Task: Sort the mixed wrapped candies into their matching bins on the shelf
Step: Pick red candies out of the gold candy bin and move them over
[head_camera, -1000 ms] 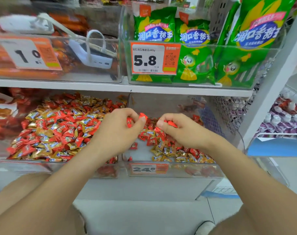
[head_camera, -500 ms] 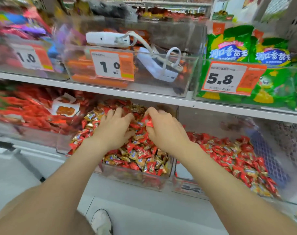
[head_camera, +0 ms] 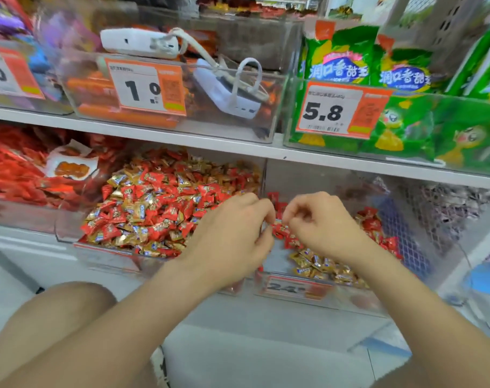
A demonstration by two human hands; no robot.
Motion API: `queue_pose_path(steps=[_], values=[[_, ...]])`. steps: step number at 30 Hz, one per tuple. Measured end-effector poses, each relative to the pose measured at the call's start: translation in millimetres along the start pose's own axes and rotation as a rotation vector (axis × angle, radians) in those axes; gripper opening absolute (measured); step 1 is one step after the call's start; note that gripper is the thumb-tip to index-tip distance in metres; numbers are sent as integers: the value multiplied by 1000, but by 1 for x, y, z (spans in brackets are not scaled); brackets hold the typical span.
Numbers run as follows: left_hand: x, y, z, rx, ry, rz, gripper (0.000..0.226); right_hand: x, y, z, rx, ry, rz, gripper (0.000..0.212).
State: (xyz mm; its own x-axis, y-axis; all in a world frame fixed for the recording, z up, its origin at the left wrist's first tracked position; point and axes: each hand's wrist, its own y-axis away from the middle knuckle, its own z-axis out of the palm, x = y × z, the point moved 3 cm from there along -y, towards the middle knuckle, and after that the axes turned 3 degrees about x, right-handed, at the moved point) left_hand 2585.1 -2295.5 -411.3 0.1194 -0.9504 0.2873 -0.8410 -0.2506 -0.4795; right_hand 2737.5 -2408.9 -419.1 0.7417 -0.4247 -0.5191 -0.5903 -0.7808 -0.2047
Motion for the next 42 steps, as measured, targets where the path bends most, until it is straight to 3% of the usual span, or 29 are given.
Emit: queue_pose_path(steps=[3, 7, 11, 14, 16, 21, 23, 25, 29, 31, 34, 36, 39, 42], values=[[0, -8, 9, -25, 45, -67, 7, 31, 14, 17, -364, 99, 38, 16], [-9, -20, 23, -35, 15, -199, 28, 32, 5, 48, -541, 128, -10, 24], [-9, -26, 30, -53, 10, -244, 31, 29, -18, 77, -585, 137, -48, 25], [-8, -28, 32, -37, 23, -264, 29, 34, -25, 79, -598, 83, 30, 32], [-5, -28, 35, -31, 44, -244, 28, 38, -28, 80, -593, 64, 65, 24], [9, -35, 46, 1, -256, 14, 31, 57, -40, 75, -281, 242, 32, 17], [22, -37, 53, -40, -317, 151, 38, 66, -41, 67, -309, 281, 33, 23], [34, -37, 63, -130, -253, 177, 42, 68, -37, 48, -385, 314, 38, 24], [42, -39, 90, -316, -150, -11, 25, 77, -21, -11, -366, 154, 235, 14], [38, -45, 104, -433, -104, -129, 24, 89, -4, -34, -372, 250, 298, 10], [38, -49, 124, -670, -106, -252, 38, 111, 25, -56, -390, 569, 416, 16], [39, -49, 137, -786, -138, -352, 61, 123, 38, -69, -337, 681, 471, 14], [42, -53, 151, -813, -205, -450, 94, 133, 52, -75, -437, 660, 565, 14], [49, -59, 154, -773, -237, -453, 86, 140, 60, -72, -675, 506, 604, 25]])
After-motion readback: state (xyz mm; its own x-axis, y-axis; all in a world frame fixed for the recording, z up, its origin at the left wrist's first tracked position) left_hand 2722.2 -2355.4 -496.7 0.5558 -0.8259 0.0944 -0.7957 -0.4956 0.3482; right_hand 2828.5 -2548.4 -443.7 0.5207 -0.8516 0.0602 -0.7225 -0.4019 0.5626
